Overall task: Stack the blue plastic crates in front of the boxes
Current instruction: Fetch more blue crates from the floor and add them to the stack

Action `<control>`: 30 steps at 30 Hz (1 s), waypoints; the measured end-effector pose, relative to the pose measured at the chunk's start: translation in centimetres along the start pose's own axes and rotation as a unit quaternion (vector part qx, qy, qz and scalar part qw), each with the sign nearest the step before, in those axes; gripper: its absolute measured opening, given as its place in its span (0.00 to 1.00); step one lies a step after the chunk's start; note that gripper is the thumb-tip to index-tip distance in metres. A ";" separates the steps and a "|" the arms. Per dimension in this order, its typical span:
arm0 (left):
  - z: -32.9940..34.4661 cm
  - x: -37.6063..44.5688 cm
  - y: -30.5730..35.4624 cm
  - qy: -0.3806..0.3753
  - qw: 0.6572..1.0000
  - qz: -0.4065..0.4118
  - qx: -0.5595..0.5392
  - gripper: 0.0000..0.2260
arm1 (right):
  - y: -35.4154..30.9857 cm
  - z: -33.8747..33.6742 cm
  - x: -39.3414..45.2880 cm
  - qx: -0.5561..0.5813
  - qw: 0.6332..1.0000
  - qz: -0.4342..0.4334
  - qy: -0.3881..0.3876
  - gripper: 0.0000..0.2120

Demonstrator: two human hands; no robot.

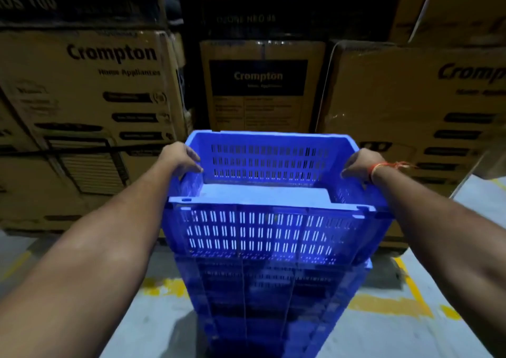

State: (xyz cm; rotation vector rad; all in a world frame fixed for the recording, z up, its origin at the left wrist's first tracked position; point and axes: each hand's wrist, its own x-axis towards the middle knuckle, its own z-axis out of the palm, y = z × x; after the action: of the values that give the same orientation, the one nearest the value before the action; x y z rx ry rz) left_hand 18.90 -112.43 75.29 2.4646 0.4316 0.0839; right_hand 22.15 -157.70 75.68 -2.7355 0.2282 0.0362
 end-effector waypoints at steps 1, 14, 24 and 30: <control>0.0 0.4 0.0 -0.007 1.000 0.001 -0.007 0.16 | -0.1 0.0 0.2 -0.010 1.000 0.000 -0.003 0.08; 1.3 2.1 -1.4 -0.063 0.997 0.009 -0.033 0.16 | -0.5 0.0 -0.6 -0.079 0.995 0.034 -0.044 0.09; 1.5 2.3 -0.7 -0.079 0.995 0.025 -0.056 0.16 | -0.2 0.1 -1.2 -0.085 0.995 0.049 -0.032 0.10; 1.5 2.0 -0.5 -0.091 0.994 0.021 -0.052 0.16 | 0.1 0.0 -0.2 -0.061 0.997 0.041 -0.026 0.07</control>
State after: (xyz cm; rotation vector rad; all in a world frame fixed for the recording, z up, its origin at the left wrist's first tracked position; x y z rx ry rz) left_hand 20.90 -112.27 73.71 2.3545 0.2885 -0.0991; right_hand 21.93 -157.75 75.63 -2.8403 0.3351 0.1480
